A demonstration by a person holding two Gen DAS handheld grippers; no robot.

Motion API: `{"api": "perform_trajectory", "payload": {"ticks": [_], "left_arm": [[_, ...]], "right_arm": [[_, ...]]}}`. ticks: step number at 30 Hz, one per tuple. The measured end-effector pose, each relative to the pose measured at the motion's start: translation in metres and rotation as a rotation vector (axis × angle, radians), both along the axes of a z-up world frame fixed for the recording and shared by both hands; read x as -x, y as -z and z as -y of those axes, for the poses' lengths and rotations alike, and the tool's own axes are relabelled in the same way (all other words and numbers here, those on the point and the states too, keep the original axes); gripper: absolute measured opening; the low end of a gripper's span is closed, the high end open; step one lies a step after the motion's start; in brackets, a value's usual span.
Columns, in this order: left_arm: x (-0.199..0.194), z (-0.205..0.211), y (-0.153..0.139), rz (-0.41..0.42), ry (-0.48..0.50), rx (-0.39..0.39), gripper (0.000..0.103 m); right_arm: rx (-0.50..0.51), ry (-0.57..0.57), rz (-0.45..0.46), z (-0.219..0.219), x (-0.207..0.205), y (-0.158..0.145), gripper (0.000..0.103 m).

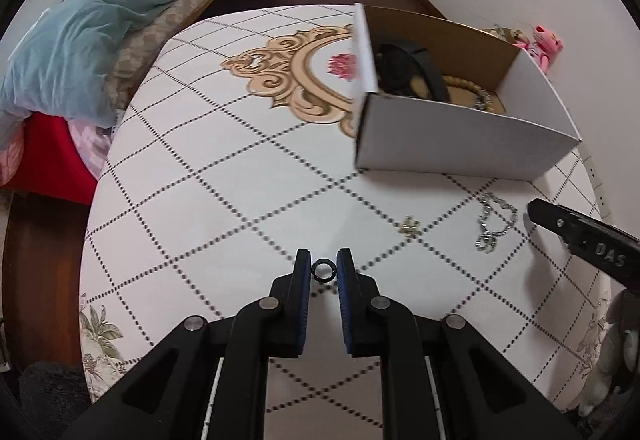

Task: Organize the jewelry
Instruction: 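Grasp a small black ring with the left gripper while the right gripper grasps another ring, then lower both rings into the white box and open both grippers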

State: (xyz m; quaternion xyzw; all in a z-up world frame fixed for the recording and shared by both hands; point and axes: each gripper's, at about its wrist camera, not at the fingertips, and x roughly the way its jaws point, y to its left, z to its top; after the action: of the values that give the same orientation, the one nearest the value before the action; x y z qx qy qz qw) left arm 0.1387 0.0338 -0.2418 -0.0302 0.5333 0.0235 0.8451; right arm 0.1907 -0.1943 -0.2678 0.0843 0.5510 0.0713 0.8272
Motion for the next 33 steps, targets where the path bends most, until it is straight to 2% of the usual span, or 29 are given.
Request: {"api": "perform_trajectory", "payload": {"ticks": [2,4,5,8,11,15,19,22,28,31,32,33], "left_arm": [[0.002,-0.003,0.000,-0.001,-0.004,-0.003,0.010],[0.003,-0.003,0.000,-0.003,-0.005,-0.001,0.010],[0.004,-0.003,-0.001,-0.004,-0.004,0.001,0.010],[0.006,-0.001,-0.007,0.001,0.002,0.015,0.010],[0.004,0.002,-0.023,0.019,0.012,0.052,0.010],[-0.010,0.009,-0.057,0.063,0.043,0.120,0.010],[-0.049,0.022,-0.085,0.083,0.100,0.168,0.010],[-0.082,0.030,-0.088,0.064,0.132,0.163,0.010],[-0.122,0.033,-0.077,-0.009,0.121,0.128,0.012],[-0.134,0.032,-0.072,-0.056,0.093,0.098,0.022],[-0.135,0.032,-0.072,-0.056,0.089,0.090,0.037],[-0.136,0.029,-0.072,-0.049,0.086,0.078,0.062]], "right_arm": [[0.034,-0.023,0.043,-0.010,-0.001,-0.001,0.035],[0.084,-0.028,0.060,-0.017,0.000,0.000,0.016],[0.088,-0.032,0.067,-0.018,0.001,0.001,0.013],[0.093,-0.034,0.078,-0.019,0.006,0.001,0.013],[0.009,0.017,0.060,-0.004,0.012,-0.007,0.013],[-0.126,0.043,0.110,0.011,0.014,-0.051,0.013],[-0.200,0.004,0.130,0.010,-0.013,-0.088,0.013],[-0.172,-0.032,0.118,0.004,-0.044,-0.098,0.013],[-0.099,-0.090,-0.019,-0.005,-0.094,-0.084,0.014],[-0.064,-0.095,-0.085,-0.005,-0.113,-0.076,0.019],[-0.058,-0.091,-0.093,-0.005,-0.115,-0.075,0.030],[-0.055,-0.084,-0.096,-0.003,-0.117,-0.074,0.043]]}}
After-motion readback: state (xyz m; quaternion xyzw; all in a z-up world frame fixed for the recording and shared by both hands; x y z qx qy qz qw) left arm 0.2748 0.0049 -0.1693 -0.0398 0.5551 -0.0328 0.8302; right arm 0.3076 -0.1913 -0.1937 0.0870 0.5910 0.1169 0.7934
